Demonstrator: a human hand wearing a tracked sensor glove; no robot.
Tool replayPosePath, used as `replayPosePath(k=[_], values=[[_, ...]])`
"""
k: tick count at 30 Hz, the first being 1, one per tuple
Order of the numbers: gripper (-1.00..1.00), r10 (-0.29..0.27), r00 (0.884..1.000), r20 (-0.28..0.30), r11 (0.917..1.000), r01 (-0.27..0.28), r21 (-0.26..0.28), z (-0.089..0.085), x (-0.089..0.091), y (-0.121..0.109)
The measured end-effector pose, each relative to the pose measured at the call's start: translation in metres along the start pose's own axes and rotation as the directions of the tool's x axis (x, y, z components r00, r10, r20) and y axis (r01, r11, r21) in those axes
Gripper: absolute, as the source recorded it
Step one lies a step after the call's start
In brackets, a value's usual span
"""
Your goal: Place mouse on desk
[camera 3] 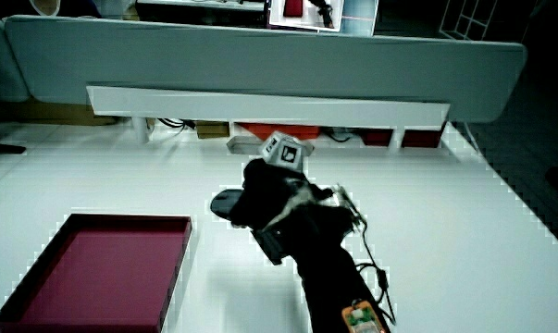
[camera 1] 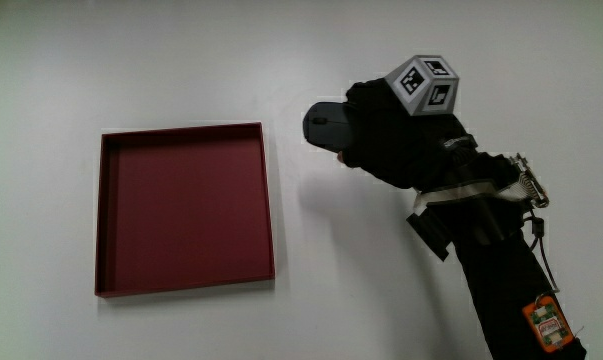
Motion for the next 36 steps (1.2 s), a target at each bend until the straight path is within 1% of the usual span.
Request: replayPosePath(k=[1,2,4,7,8,9,10,11,12,13,14,15,16,18,19,20,21,22,23,24,27,28,29,30,31,32,33,34,35,36], values=[[0.00,-0.008,1.000,-0.014,1.0000,0.008,-0.006,0.000,0.005,0.000],[0.00,-0.037,0.999,-0.011,0.9993,0.037,-0.009,-0.002,0.012,0.002],[0.00,-0.073,0.997,-0.013,0.9973,0.073,-0.011,-0.004,0.023,0.002],[0.00,-0.099,0.994,-0.036,0.9949,0.099,-0.022,-0.011,0.038,0.005],[0.00,-0.116,0.993,-0.036,0.9932,0.116,-0.014,-0.013,0.042,0.006],[0.00,-0.123,0.991,-0.048,0.9922,0.122,-0.025,-0.016,0.047,0.007],[0.00,-0.135,0.990,-0.046,0.9903,0.134,-0.038,-0.018,0.052,0.008],[0.00,-0.148,0.988,-0.049,0.9885,0.146,-0.038,-0.020,0.055,0.008],[0.00,-0.164,0.985,-0.051,0.9856,0.162,-0.048,-0.025,0.063,0.011],[0.00,-0.174,0.983,-0.063,0.9836,0.171,-0.058,-0.027,0.067,0.011],[0.00,-0.192,0.979,-0.066,0.9805,0.189,-0.054,-0.030,0.073,0.013],[0.00,-0.203,0.977,-0.071,0.9779,0.199,-0.064,-0.032,0.077,0.013],[0.00,-0.208,0.976,-0.068,0.9769,0.204,-0.065,-0.034,0.080,0.013],[0.00,-0.231,0.970,-0.070,0.9716,0.227,-0.068,-0.039,0.086,0.014],[0.00,-0.233,0.969,-0.082,0.9706,0.227,-0.080,-0.041,0.089,0.015],[0.00,-0.244,0.967,-0.076,0.9682,0.238,-0.078,-0.044,0.093,0.016],[0.00,-0.246,0.966,-0.078,0.9665,0.238,-0.095,-0.047,0.095,0.016],[0.00,-0.259,0.963,-0.077,0.9635,0.252,-0.091,-0.050,0.098,0.017],[0.00,-0.255,0.964,-0.077,0.9648,0.248,-0.087,-0.051,0.098,0.016],[0.00,-0.262,0.962,-0.073,0.9623,0.254,-0.096,-0.055,0.101,0.018],[0.00,-0.269,0.960,-0.079,0.9597,0.261,-0.105,-0.064,0.108,0.020],[0.00,-0.283,0.957,-0.065,0.9564,0.276,-0.095,-0.065,0.108,0.019],[0.00,-0.294,0.953,-0.072,0.9527,0.286,-0.103,-0.068,0.111,0.021],[0.00,-0.288,0.955,-0.067,0.9540,0.280,-0.108,-0.068,0.110,0.021],[0.00,-0.292,0.954,-0.070,0.9523,0.284,-0.113,-0.070,0.113,0.022],[0.00,-0.295,0.952,-0.086,0.9518,0.285,-0.113,-0.072,0.115,0.022],[0.00,-0.287,0.953,-0.097,0.9539,0.275,-0.119,-0.072,0.115,0.021],[0.00,-0.294,0.951,-0.097,0.9522,0.283,-0.116,-0.072,0.117,0.021],[0.00,-0.286,0.954,-0.093,0.9550,0.276,-0.109,-0.071,0.115,0.020],[0.00,-0.287,0.953,-0.095,0.9546,0.277,-0.110,-0.071,0.115,0.020]])
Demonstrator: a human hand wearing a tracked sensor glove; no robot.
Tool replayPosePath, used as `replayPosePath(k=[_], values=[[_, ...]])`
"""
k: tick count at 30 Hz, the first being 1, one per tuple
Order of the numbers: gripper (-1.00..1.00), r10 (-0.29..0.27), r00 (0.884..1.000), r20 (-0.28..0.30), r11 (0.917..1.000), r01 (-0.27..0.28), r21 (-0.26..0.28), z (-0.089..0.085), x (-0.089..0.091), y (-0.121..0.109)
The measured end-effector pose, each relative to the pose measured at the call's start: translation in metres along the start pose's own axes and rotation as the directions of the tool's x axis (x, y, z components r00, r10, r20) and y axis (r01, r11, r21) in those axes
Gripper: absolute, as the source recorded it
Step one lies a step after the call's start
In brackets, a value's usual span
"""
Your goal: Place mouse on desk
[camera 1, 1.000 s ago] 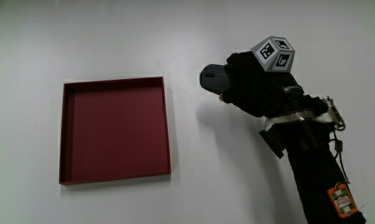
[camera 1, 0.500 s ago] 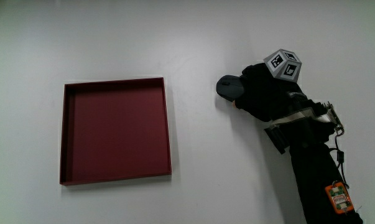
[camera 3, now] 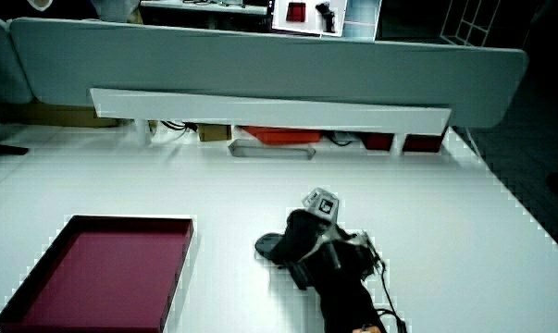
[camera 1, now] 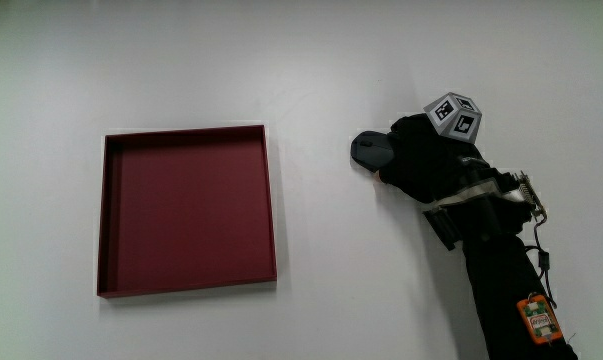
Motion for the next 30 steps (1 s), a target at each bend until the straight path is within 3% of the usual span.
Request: replayPosePath(k=[3,4,6,13,14,17,19,21,24,25,27,29,30], values=[[0.00,-0.019,1.000,0.002,0.9998,0.019,0.007,-0.004,0.006,0.004],[0.00,-0.003,1.000,-0.010,1.0000,0.003,-0.003,-0.001,0.002,-0.001],[0.00,-0.021,1.000,0.013,0.9996,0.020,0.020,-0.003,0.004,0.001],[-0.37,-0.007,1.000,0.002,1.0000,0.007,-0.002,-0.004,0.003,-0.003],[-0.42,-0.029,1.000,0.006,0.9995,0.029,-0.014,-0.007,0.008,0.001],[-0.58,-0.026,1.000,-0.013,0.9986,0.026,-0.047,-0.006,0.011,-0.002],[-0.68,-0.013,1.000,0.001,0.9995,0.013,-0.028,-0.001,0.006,-0.008],[-0.79,-0.004,1.000,0.020,0.9998,0.004,-0.022,0.005,0.001,-0.013],[-0.95,0.065,0.998,0.028,0.9979,-0.064,-0.012,0.018,-0.022,-0.033],[-1.00,0.077,0.995,0.057,0.9970,-0.078,0.007,0.020,-0.028,-0.039],[-1.00,0.137,0.988,0.076,0.9904,-0.138,0.008,0.025,-0.044,-0.054],[-1.00,0.207,0.976,0.072,0.9783,-0.207,-0.006,0.032,-0.066,-0.072],[-1.00,0.232,0.968,0.099,0.9723,-0.234,0.002,0.034,-0.077,-0.080]])
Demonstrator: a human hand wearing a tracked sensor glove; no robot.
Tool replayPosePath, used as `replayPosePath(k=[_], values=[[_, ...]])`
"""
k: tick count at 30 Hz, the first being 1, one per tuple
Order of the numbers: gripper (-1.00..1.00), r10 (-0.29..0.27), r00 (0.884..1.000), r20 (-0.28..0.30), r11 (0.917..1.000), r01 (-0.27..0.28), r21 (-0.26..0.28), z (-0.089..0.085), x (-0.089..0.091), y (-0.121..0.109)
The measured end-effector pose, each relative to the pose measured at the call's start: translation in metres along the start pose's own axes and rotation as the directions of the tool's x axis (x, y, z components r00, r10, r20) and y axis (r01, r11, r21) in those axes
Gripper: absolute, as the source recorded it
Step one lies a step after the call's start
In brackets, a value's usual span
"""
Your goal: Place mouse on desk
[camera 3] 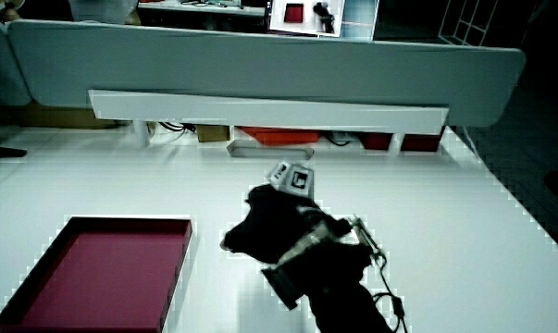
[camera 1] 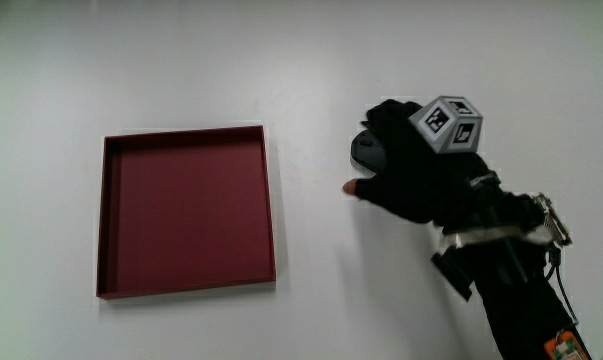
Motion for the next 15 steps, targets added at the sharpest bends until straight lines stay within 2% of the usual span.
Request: replayPosePath(k=[1,2,3,4,5,6,7,9,11,14,15], values=[[-1.00,0.038,0.999,0.025,0.9992,-0.038,0.010,0.002,-0.013,-0.005],[-1.00,0.074,0.997,0.025,0.9972,-0.074,-0.001,0.003,-0.026,-0.012],[-1.00,0.106,0.993,0.058,0.9942,-0.107,0.014,0.008,-0.044,-0.022],[-1.00,0.101,0.988,0.116,0.9945,-0.103,0.014,-0.002,-0.039,-0.018],[-1.00,0.143,0.986,0.083,0.9897,-0.142,-0.021,0.002,-0.056,-0.029],[-1.00,0.201,0.974,0.104,0.9795,-0.200,-0.018,0.006,-0.072,-0.040],[-1.00,0.224,0.965,0.138,0.9745,-0.224,-0.014,0.002,-0.077,-0.044],[-1.00,0.275,0.956,0.107,0.9614,-0.271,-0.049,-0.004,-0.090,-0.056],[-1.00,0.324,0.943,0.073,0.9445,-0.318,-0.083,-0.009,-0.104,-0.067],[-1.00,0.430,0.895,0.117,0.9003,-0.415,-0.131,-0.016,-0.125,-0.086],[-1.00,0.440,0.892,0.106,0.8939,-0.424,-0.146,-0.018,-0.129,-0.091]])
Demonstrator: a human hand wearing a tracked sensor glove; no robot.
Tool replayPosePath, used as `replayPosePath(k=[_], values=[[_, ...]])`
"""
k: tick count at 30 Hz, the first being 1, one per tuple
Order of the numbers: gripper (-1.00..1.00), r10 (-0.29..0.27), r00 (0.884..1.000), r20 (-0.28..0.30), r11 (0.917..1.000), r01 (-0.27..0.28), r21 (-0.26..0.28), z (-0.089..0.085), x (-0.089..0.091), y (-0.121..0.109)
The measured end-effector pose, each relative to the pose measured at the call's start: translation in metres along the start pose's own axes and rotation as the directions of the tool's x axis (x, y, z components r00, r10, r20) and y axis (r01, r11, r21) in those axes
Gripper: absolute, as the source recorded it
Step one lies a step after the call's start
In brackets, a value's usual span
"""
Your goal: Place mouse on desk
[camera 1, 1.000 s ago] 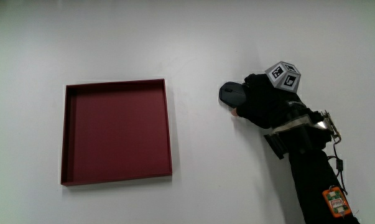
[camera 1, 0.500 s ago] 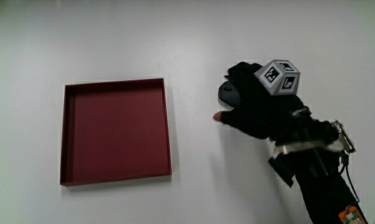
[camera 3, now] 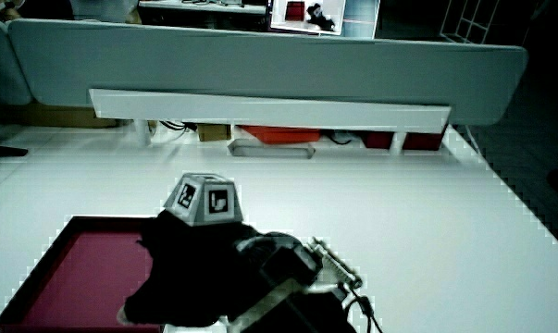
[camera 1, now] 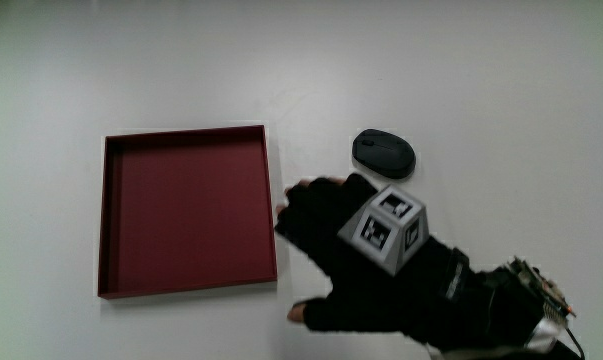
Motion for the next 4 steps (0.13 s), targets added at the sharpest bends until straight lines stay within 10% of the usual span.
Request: replayPosePath(k=[4], values=[[-1.00,0.047,0.998,-0.039,0.9977,-0.049,-0.046,-0.013,-0.013,-0.003]])
